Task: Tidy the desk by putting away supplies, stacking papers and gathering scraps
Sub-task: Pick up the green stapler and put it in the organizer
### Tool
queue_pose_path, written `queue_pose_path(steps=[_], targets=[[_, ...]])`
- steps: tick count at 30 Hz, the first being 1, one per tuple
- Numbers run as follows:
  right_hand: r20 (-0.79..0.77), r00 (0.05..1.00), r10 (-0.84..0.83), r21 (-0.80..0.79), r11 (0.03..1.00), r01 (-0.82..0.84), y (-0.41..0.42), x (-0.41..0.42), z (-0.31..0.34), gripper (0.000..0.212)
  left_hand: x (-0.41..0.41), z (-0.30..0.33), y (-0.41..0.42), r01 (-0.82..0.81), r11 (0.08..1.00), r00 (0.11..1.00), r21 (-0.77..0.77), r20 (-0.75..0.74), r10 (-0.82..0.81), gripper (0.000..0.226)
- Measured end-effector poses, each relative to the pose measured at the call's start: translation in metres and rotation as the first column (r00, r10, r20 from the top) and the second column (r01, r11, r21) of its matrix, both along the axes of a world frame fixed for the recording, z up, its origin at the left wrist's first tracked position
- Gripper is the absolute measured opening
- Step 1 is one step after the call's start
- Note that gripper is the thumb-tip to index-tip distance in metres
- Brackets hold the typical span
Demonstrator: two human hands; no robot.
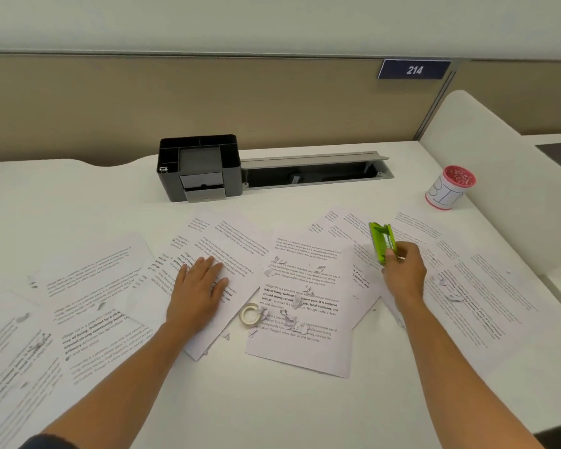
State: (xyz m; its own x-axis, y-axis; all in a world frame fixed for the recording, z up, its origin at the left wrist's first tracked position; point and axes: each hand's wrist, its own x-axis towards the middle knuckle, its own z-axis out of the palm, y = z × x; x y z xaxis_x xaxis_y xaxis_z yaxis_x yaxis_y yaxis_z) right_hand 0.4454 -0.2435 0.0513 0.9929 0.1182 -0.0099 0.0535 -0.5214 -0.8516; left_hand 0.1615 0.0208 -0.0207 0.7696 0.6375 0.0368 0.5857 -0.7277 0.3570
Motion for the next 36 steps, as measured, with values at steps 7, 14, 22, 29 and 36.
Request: queue_pose_path(steps=[7,14,22,29,36], targets=[[-0.102,0.964,0.244,0.270,0.940,-0.209,0.059,-0.029,0.017,0.016,-0.007,0.018,0.025,-0.044,0.997,0.993,0.061,0.116,0.036,0.061],[-0.048,0.919,0.392,0.166,0.910,-0.379,0.129,-0.046,0.029,0.023,-0.032,0.008,0.069,-0.241,0.970,0.968,0.021,0.084,0.238,0.061],[0.107,0.839,0.533,0.057,0.840,-0.540,0.221,-0.033,0.052,0.028,-0.035,-0.004,0.075,-0.268,0.963,0.961,-0.040,0.055,0.270,0.056],[0.286,0.736,0.614,-0.154,0.788,-0.597,0.289,-0.004,0.083,0.026,-0.035,-0.007,0.077,-0.268,0.963,0.962,-0.016,0.049,0.268,0.066],[0.299,0.561,0.772,-0.478,0.630,-0.612,0.345,0.028,0.108,0.033,-0.034,-0.010,0.078,-0.281,0.960,0.958,-0.008,0.057,0.281,0.068]])
